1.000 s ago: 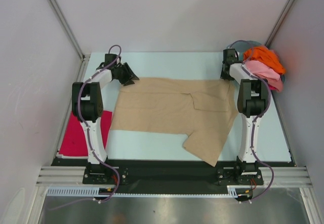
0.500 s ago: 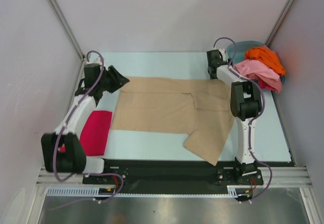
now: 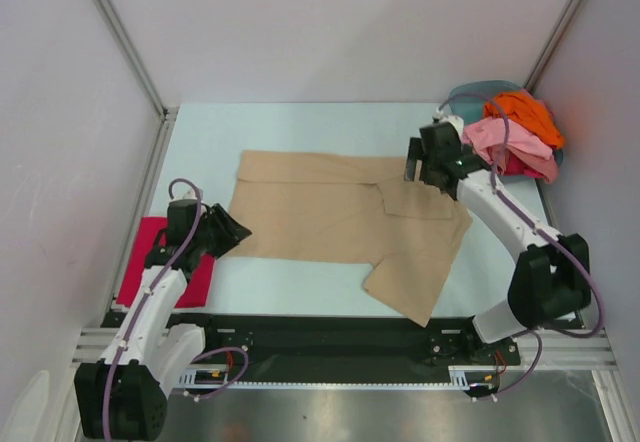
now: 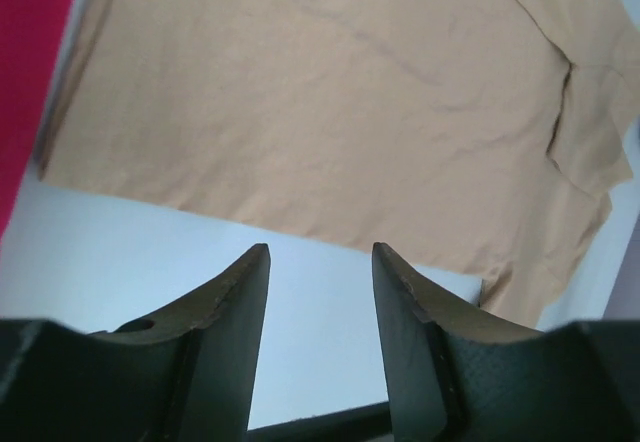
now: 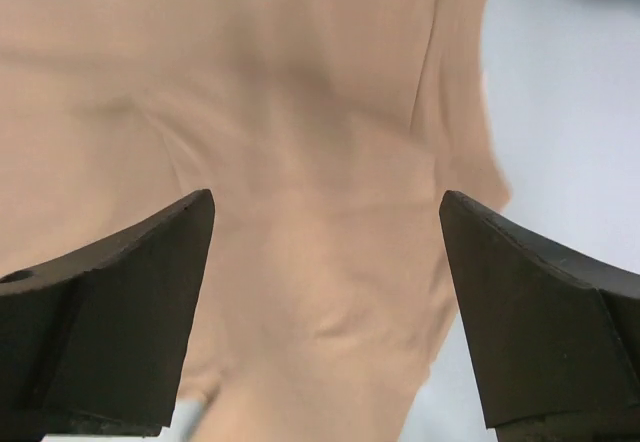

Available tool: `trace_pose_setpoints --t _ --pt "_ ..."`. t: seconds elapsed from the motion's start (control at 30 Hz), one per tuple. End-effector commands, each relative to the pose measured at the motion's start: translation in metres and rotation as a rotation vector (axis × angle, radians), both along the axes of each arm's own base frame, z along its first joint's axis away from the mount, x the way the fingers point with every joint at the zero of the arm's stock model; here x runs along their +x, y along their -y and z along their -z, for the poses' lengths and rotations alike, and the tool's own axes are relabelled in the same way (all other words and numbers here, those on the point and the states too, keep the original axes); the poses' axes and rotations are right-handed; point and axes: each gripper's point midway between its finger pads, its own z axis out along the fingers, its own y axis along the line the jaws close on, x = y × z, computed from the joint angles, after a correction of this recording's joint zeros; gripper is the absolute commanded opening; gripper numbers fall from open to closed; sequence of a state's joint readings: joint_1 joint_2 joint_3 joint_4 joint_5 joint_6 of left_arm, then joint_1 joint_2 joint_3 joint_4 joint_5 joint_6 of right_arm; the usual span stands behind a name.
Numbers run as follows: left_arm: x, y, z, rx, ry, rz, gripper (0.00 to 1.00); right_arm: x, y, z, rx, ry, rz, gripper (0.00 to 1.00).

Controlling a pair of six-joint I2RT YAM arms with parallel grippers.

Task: Fold and stack the t-shirts
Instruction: Fold the tshirt

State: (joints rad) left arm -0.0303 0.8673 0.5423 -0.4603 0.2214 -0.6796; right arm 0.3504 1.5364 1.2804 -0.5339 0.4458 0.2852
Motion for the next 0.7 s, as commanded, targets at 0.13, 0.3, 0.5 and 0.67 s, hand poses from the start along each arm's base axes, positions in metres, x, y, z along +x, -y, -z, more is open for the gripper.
trace_pose_setpoints --t 0.13,0.3,0.5,0.67 --pt "-0.009 0.084 -0.03 -0.216 0.151 0.342 0.49 -0.048 0.014 0.052 0.536 -0.04 -0.028 0.91" --pt "0.014 0.169 -0.062 -0.261 0.277 0.493 0.43 -0.06 0.028 0.072 0.627 -0.062 -0.017 0.79" --pt "0.061 0.257 -0.049 -0.249 0.263 0.607 0.33 -0.057 0.048 0.087 0.691 -0.056 0.018 0.61" --pt "0.102 0.301 -0.041 -0.276 0.263 0.622 0.33 -0.051 0.055 0.097 0.722 -0.072 0.021 0.47"
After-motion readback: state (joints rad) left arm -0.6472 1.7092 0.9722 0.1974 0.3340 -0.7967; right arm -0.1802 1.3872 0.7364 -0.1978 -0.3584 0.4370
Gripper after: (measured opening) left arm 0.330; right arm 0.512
